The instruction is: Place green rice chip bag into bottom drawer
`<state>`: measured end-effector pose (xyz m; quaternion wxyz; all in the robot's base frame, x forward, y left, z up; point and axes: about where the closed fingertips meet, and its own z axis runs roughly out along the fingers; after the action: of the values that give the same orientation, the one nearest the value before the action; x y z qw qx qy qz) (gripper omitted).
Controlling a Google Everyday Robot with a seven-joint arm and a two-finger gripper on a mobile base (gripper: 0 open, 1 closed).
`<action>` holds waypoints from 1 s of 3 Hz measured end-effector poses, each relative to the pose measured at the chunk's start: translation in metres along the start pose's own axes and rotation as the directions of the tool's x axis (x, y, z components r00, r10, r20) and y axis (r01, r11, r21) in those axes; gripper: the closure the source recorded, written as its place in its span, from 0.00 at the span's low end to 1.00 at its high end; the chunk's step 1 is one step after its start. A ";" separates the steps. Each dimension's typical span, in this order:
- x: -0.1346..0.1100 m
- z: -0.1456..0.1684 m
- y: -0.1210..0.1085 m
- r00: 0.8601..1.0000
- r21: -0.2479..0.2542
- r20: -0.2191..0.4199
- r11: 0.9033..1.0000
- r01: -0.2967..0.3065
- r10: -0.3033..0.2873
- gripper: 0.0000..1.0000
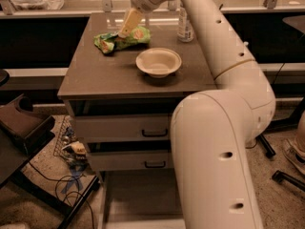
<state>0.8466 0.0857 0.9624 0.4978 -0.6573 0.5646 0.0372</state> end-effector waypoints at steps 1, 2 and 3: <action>0.012 0.023 0.004 0.999 -0.006 0.028 0.999 -0.036 0.036 0.00; 0.025 0.041 0.014 0.996 -0.022 0.043 0.997 -0.080 0.081 0.00; 0.035 0.056 0.022 0.992 -0.039 0.048 0.993 -0.114 0.115 0.00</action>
Offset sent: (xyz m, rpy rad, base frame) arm 0.0300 0.0094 -0.0633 0.1054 0.1008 -0.0165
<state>0.8703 0.1032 0.8996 0.4969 -0.6316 0.5879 0.0925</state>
